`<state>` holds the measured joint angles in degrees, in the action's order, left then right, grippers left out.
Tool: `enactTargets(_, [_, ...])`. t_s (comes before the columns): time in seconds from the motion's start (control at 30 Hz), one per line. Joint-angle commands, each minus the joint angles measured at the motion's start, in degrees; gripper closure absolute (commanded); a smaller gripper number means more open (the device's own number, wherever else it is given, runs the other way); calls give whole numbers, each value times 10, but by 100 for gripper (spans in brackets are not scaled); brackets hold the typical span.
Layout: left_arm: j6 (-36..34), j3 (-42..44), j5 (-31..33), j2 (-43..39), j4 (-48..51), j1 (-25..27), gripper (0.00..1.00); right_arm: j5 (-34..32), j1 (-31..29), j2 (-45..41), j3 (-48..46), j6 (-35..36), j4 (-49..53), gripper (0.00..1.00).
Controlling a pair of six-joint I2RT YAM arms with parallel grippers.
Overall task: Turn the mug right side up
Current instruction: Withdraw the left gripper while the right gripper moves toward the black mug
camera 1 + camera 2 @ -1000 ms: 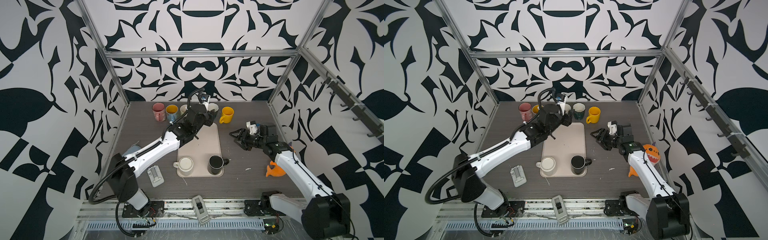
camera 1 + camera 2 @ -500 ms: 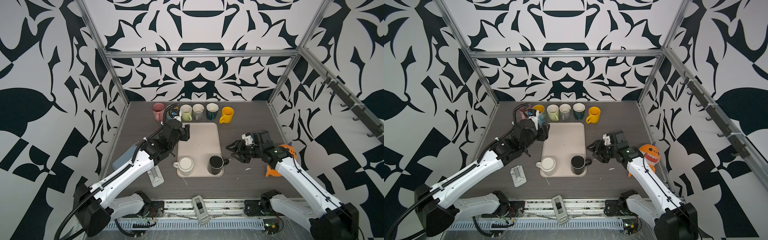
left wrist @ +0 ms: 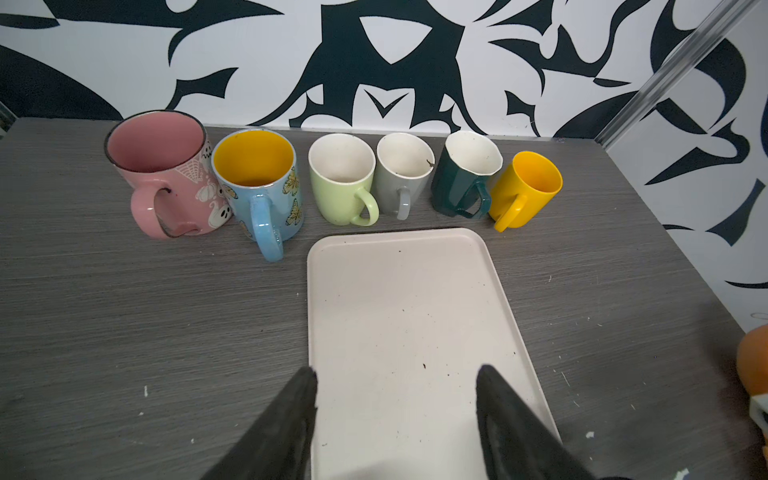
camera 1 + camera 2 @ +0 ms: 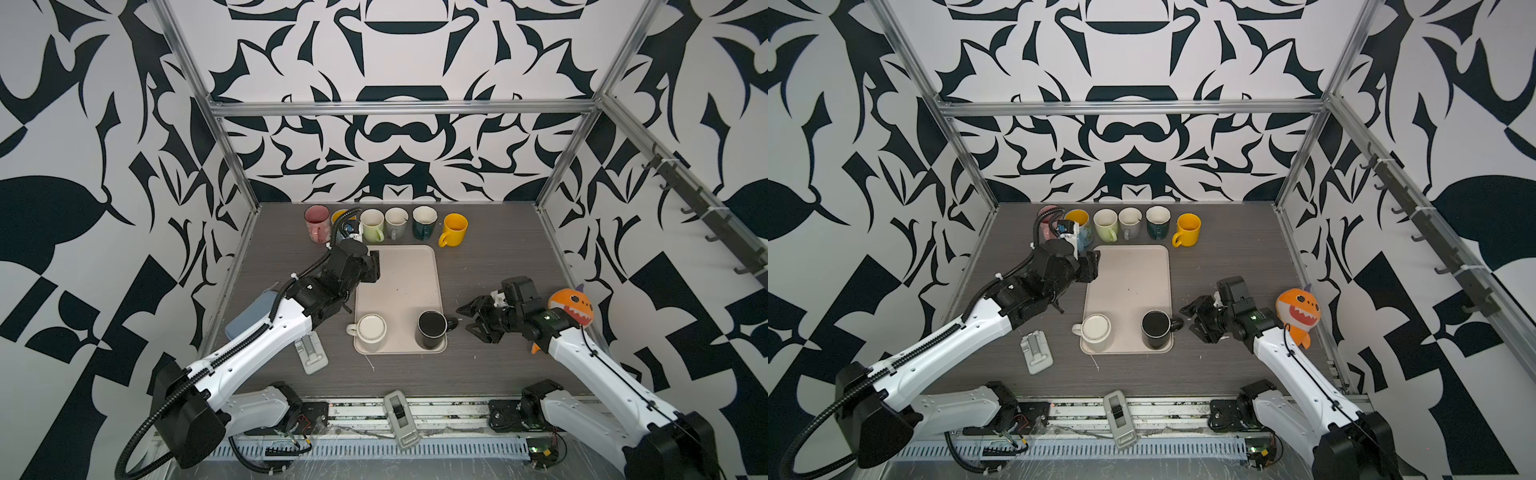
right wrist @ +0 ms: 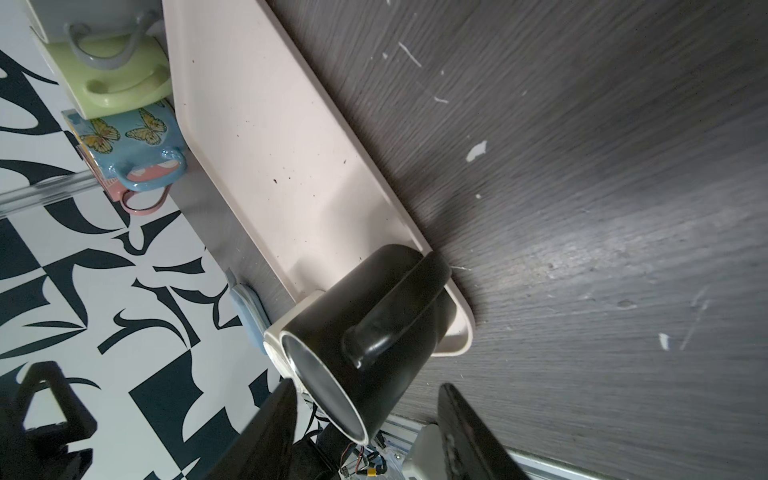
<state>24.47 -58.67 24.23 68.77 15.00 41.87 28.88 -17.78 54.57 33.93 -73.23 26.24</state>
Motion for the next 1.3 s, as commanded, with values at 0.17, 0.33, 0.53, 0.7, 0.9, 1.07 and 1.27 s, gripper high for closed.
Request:
enactTargets(0.17, [23, -8, -10, 15, 9, -7, 36, 13, -8, 42, -7, -24, -65, 42])
enactTargets(0.33, [29, -10, -19, 24, 10, -9, 36, 14, -18, 59, -6, -32, -87, 42])
enactTargets(0.53, [34, -10, -24, 31, 14, -11, 36, 14, -25, 72, -16, -45, -103, 42])
enactTargets(0.7, [37, -8, -25, 31, 17, -13, 36, 10, -31, 81, -27, -55, -120, 42])
enactTargets(0.9, [40, -5, -25, 31, 20, -16, 36, 8, -37, 98, -24, -61, -142, 42])
enactTargets(1.07, [43, -4, -26, 36, 20, -18, 36, 5, -39, 117, -21, -68, -166, 53])
enactTargets(1.27, [46, -2, -31, 38, 20, -20, 36, 8, -46, 147, -9, -69, -191, 58])
